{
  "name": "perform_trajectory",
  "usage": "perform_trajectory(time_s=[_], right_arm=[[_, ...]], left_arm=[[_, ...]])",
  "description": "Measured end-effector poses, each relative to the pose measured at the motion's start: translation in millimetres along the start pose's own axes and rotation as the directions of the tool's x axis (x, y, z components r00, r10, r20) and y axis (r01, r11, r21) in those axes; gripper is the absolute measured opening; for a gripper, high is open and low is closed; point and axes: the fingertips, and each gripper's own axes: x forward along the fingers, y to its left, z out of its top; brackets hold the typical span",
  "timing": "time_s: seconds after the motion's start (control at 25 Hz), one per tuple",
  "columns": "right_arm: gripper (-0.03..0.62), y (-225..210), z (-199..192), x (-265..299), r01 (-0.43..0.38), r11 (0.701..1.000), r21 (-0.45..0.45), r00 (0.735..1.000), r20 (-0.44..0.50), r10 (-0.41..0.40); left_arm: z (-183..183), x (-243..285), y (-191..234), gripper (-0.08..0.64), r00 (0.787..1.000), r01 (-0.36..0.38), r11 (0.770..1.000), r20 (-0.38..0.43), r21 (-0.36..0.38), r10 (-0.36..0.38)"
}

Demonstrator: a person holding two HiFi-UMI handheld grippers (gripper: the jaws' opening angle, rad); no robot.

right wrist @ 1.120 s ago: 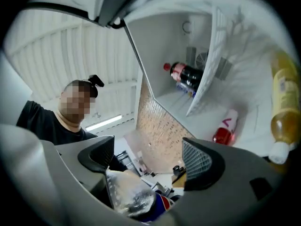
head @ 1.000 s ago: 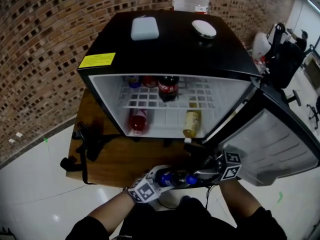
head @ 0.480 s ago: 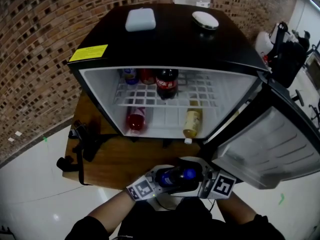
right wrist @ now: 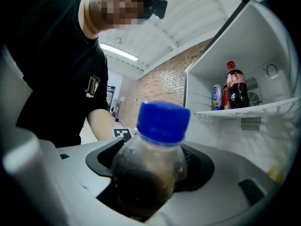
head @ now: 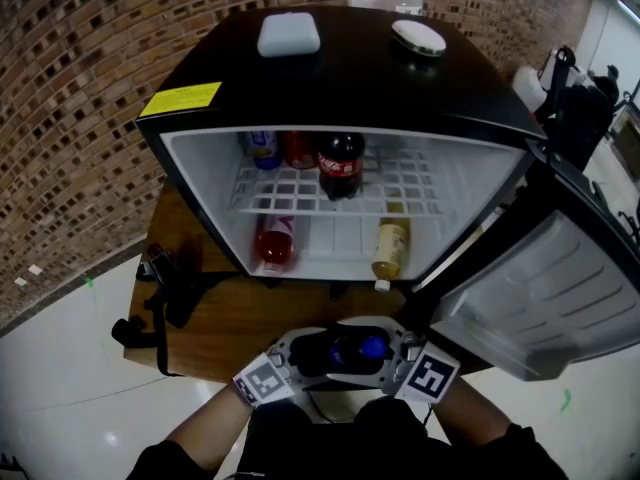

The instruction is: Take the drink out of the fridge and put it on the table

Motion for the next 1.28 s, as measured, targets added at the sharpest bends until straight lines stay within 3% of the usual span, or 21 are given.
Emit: perform_trajectory(time_s=[0.16,0.4,0.52,0.64,0.76,0.84,0.96,1.0,1.08,1.12,1.16,1.28], right_arm=[[0.337,-11.9,-4.1,6.6,0.022,1.0,0.006,0.999,-0.029,-0.022],[0.349,-19.1,-3.5,3.8,0.076,0.996,0.039,0.997,0.015,-0.076],[0.468,-31.0,-0.9,-5.0,0.155,0.985,0.075,0.987,0.026,-0.158],[0.486,-42.5,-8.5,-32.0,0.276,0.952,0.129,0.961,-0.026,-0.275],[0.483,-34.2,-27.9,-77.2,0.366,0.895,0.253,0.93,-0.14,-0.341],[0.442,-15.4,-36.5,-105.6,0.392,0.852,0.346,0.918,-0.206,-0.339],[0.262,12.2,-38.3,-137.5,0.438,0.776,0.454,0.898,-0.264,-0.353],[0.188,16.7,-36.7,-146.4,0.464,0.742,0.484,0.886,-0.276,-0.373],[0.04,19.1,-29.2,-161.8,0.504,0.674,0.541,0.863,-0.278,-0.422],[0.002,20.7,-23.6,-167.9,0.51,0.651,0.563,0.857,-0.271,-0.438],[0.002,22.8,-17.7,-172.5,0.506,0.643,0.575,0.858,-0.258,-0.444],[0.002,17.8,-2.0,-175.9,0.478,0.67,0.567,0.872,-0.215,-0.44]], left_arm=[[-3.9,-32.5,14.4,0.374,0.997,-0.071,0.996,0.017,-0.056,0.072],[-8.0,-48.0,5.5,0.37,0.996,-0.091,0.991,-0.003,-0.1,0.091],[4.2,-55.9,10.0,0.37,0.991,-0.131,0.983,0.023,-0.131,0.135],[27.2,-73.5,16.7,0.37,0.976,-0.194,0.953,0.053,-0.232,0.212],[53.7,-99.6,18.1,0.333,0.95,-0.252,0.895,0.081,-0.368,0.3],[71.3,-118.4,14.9,0.269,0.934,-0.284,0.86,0.079,-0.425,0.347],[99.8,-142.9,10.8,0.131,0.906,-0.33,0.818,0.085,-0.47,0.414],[108.1,-150.5,10.4,0.039,0.893,-0.349,0.8,0.087,-0.487,0.442],[120.2,-161.9,6.0,0.015,0.875,-0.377,0.776,0.08,-0.506,0.478],[124.2,-165.2,0.2,0.015,0.873,-0.385,0.772,0.071,-0.506,0.482],[127.5,-167.5,-6.8,0.015,0.874,-0.39,0.772,0.061,-0.502,0.482],[133.8,-171.5,-16.2,0.015,0.872,-0.41,0.778,0.045,-0.475,0.487]])
